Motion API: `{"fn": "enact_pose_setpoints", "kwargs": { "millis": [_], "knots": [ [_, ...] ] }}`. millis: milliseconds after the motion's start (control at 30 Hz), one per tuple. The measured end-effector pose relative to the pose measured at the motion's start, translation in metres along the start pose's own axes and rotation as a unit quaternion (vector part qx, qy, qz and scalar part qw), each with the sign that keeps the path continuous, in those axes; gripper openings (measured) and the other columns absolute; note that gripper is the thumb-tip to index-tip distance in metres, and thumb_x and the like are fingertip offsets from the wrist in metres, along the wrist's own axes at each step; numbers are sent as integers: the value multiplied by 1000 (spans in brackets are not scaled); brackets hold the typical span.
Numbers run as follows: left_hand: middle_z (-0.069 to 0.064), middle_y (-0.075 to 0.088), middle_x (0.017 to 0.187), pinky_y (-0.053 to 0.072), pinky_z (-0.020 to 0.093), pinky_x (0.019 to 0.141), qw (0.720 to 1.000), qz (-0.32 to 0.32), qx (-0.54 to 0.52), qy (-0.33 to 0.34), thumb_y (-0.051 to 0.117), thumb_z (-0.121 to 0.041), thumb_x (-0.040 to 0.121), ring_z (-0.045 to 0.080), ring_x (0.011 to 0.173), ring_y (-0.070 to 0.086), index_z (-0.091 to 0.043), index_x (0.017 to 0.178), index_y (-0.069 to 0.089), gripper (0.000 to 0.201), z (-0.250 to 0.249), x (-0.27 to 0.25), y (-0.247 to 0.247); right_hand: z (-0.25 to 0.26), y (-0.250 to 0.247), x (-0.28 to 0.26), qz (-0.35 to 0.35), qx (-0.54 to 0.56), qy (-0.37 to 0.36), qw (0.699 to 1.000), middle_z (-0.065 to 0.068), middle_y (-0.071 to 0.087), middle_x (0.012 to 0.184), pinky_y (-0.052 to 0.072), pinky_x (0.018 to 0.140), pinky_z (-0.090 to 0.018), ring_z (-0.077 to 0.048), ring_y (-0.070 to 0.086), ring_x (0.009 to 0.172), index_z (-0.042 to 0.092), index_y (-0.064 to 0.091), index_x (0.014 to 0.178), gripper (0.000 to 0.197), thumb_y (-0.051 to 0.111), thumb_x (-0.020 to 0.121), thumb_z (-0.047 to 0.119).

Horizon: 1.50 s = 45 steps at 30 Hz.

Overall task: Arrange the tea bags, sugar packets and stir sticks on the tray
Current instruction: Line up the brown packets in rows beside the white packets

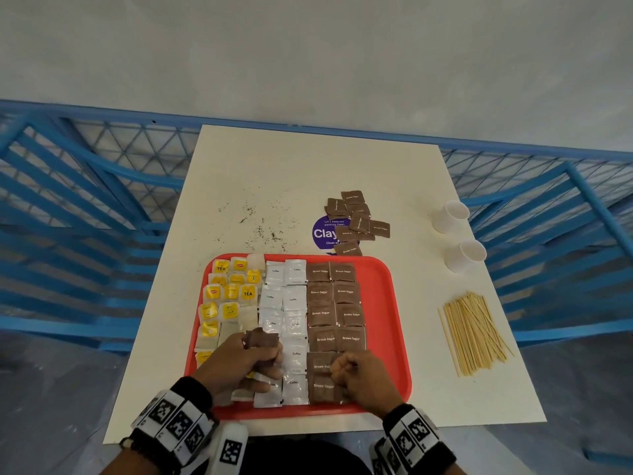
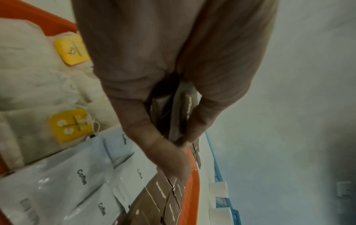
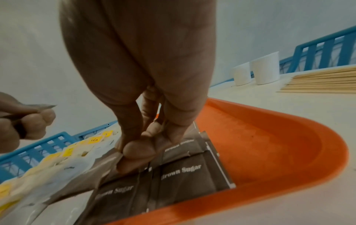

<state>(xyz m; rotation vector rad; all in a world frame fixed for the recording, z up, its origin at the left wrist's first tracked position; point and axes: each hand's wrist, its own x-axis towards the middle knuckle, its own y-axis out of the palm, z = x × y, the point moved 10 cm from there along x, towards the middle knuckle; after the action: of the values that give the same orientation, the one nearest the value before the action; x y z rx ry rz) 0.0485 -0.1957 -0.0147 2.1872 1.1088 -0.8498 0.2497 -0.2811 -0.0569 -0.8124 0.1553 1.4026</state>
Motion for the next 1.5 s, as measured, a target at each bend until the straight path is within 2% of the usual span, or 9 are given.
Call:
{"fn": "enact_pose_setpoints", "kwargs": {
  "millis": [100, 233, 433, 633, 733, 867, 1200, 1333, 1500],
  "knots": [
    [12, 72, 89, 58, 30, 53, 1000, 10, -5, 7, 64, -7, 94, 26, 80, 71, 1, 106, 67, 15, -4, 1, 3, 2, 1, 1, -18, -37, -16, 999, -9, 72, 72, 52, 53, -21, -11, 60, 58, 18, 66, 67, 28, 58, 78, -7],
    [14, 74, 93, 59, 32, 54, 1000, 26, -9, 11, 60, -1, 95, 28, 83, 72, 3, 110, 65, 17, -8, 2, 11, 12, -2, 0, -37, -86, -51, 994, 3, 69, 68, 48, 60, -12, 0, 61, 61, 29, 59, 59, 42, 52, 77, -8],
    [26, 70, 112, 62, 39, 58, 993, 104, -46, -8, 55, 6, 95, 42, 98, 70, 2, 121, 53, 27, -10, -9, 38, 55, -26, -18, -105, -69, -85, 988, 8, 58, 60, 41, 57, -11, -1, 52, 59, 28, 61, 64, 25, 77, 79, 15],
    [30, 68, 113, 61, 39, 61, 981, 172, -84, -28, 39, -49, 101, 40, 97, 70, -11, 108, 75, 53, -24, -17, 79, 117, -31, -31, -43, 29, -143, 988, 11, 66, 66, 41, 59, -9, 4, 55, 58, 16, 76, 89, 16, 80, 81, 29],
    [30, 70, 108, 61, 40, 60, 986, 155, -62, -6, 35, -54, 100, 39, 90, 70, -16, 102, 76, 55, -31, -13, 86, 115, -40, -31, -15, 74, -119, 990, 0, 70, 68, 45, 58, -14, 0, 58, 56, 8, 75, 87, 15, 76, 85, 23],
    [22, 74, 96, 56, 31, 49, 990, 105, 23, 93, 56, -37, 98, 34, 75, 70, -22, 97, 68, 19, -53, -11, 84, 107, -62, -30, -10, 91, -121, 989, -2, 76, 83, 55, 75, -33, -11, 67, 75, 13, 77, 85, 18, 73, 88, 30],
    [21, 62, 68, 42, 24, 42, 987, -21, -3, 159, 72, -33, 86, 27, 57, 61, -9, 74, 62, 28, -67, 1, 72, 92, -81, -31, 10, 247, -82, 965, -2, 67, 69, 46, 55, -18, -8, 55, 57, 8, 72, 82, 20, 75, 84, 28],
    [17, 70, 76, 46, 24, 43, 988, 8, 38, 149, 71, -27, 89, 27, 63, 67, -19, 73, 69, 18, -64, -1, 86, 90, -99, -27, -44, 213, -88, 972, -3, 75, 74, 50, 64, -21, -8, 65, 65, 6, 75, 84, 11, 75, 87, 17],
    [8, 71, 77, 46, 24, 45, 988, 13, 53, 148, 71, -24, 89, 22, 65, 67, -24, 72, 70, 17, -62, -2, 101, 92, -104, -31, -56, 266, -85, 959, 3, 68, 63, 45, 52, -14, -3, 58, 54, -3, 69, 94, 23, 70, 91, 20]
  ]
}}
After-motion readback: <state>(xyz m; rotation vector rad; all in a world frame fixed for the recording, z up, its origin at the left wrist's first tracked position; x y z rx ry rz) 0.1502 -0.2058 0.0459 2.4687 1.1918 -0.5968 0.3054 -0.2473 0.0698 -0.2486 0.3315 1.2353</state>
